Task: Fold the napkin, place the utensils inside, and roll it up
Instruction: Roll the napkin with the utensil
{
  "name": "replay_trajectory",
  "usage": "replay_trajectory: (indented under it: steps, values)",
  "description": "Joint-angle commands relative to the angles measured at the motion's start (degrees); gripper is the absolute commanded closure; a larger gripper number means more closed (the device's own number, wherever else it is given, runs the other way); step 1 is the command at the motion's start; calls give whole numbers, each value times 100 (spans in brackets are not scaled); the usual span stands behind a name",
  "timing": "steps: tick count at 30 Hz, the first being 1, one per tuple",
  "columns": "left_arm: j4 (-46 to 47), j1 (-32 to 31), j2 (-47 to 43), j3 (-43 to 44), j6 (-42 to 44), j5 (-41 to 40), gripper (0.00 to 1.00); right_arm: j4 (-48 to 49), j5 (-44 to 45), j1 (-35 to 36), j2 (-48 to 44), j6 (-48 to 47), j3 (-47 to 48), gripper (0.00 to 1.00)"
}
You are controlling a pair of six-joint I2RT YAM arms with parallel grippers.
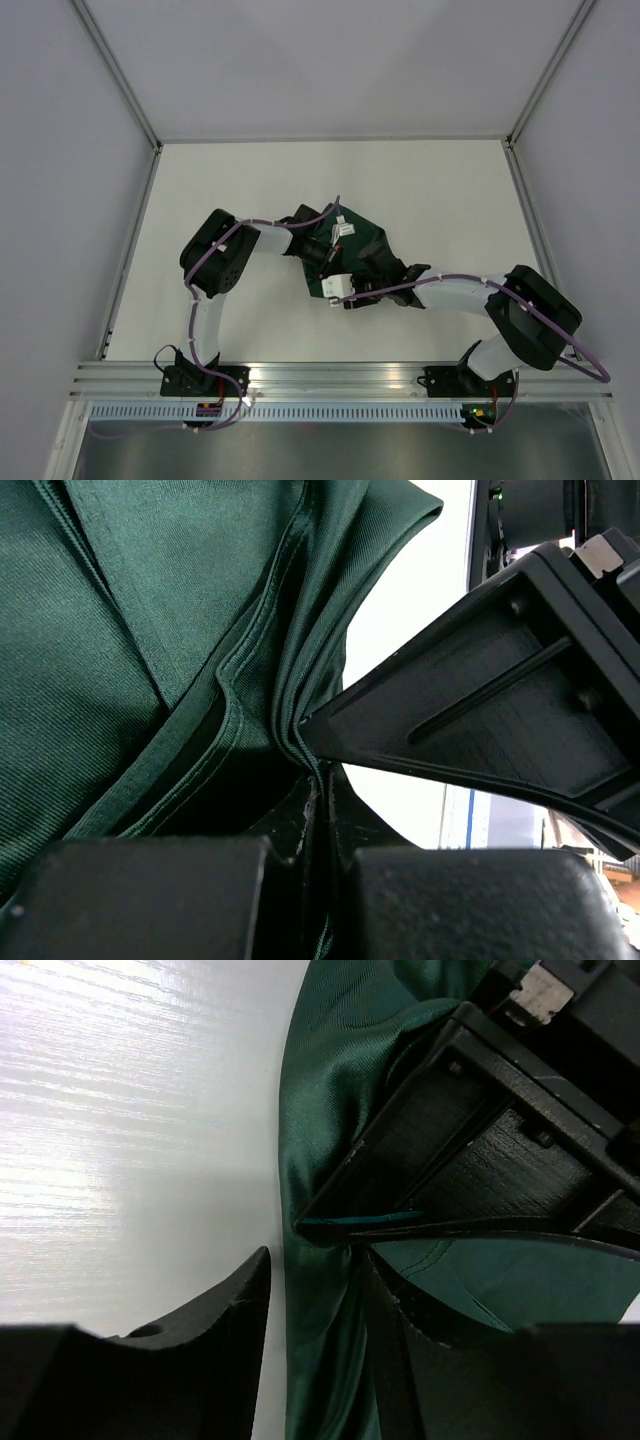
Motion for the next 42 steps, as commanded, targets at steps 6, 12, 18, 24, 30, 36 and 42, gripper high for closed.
replay_trajectory:
  steps: [6, 12, 18, 24, 30, 36, 42]
  values:
    - [-245, 12, 162, -74, 290, -185, 98, -1003, 140, 30, 303, -221, 269, 64]
    - [-26, 12, -224, -188, 88, -202, 78, -1452, 17, 12, 435, -133, 392, 82]
    - [581, 21, -882, -399, -456, -456, 62, -2066, -518, -215, 655, -80, 725, 86]
    - [1073, 38, -1384, -495, -860, -1368, 60, -3112, -1248, -584, 1103, -264, 1428, 89]
    - [1793, 196, -2245, -1170, -1362, -2958, 60, -4149, -1881, -954, 1735, -572, 2289, 89]
    - [2277, 241, -3528, -2067, -1705, -4873, 61, -4976, -2189, -1174, 2403, -809, 3044, 89]
    - [2770, 100, -5127, -3245, -1688, -5905, 62, -5854, -2418, -1350, 3396, -950, 3986, 89]
